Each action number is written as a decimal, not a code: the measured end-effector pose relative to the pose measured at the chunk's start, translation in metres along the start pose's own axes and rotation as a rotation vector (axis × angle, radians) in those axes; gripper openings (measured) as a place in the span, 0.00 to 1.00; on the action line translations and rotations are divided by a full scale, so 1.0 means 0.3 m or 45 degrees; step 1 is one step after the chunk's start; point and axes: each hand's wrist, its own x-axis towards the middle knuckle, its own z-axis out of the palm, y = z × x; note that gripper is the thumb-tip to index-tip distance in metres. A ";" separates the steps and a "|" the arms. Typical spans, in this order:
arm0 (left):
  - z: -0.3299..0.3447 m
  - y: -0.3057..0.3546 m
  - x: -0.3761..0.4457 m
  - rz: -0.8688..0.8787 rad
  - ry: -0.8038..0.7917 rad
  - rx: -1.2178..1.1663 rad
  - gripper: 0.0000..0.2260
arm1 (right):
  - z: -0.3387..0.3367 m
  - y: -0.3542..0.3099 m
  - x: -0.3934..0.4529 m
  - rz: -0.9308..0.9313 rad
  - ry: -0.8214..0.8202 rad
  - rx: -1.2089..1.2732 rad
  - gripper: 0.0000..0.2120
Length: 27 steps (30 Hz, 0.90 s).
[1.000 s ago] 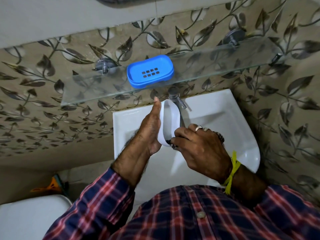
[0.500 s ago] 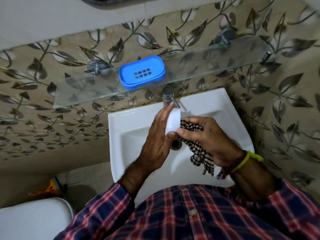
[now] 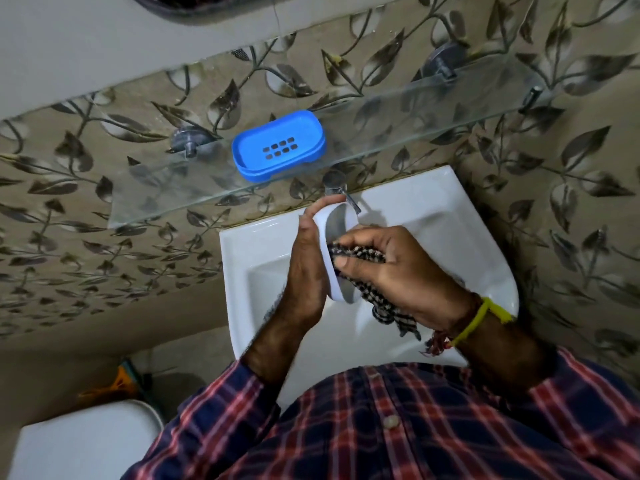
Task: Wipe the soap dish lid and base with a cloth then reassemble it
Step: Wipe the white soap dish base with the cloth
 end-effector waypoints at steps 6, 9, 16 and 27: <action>0.004 0.007 -0.003 -0.065 -0.033 -0.073 0.25 | -0.010 -0.035 0.009 -0.130 -0.004 -0.119 0.07; -0.001 0.027 0.015 -0.096 0.023 -0.085 0.25 | -0.013 -0.022 0.000 -0.093 -0.108 -0.207 0.05; -0.001 0.026 0.018 -0.126 0.034 -0.089 0.24 | -0.012 -0.025 -0.008 -0.059 -0.134 -0.181 0.06; -0.009 0.034 0.042 -0.278 0.202 -0.068 0.22 | 0.010 0.000 -0.016 -0.117 -0.026 -0.333 0.05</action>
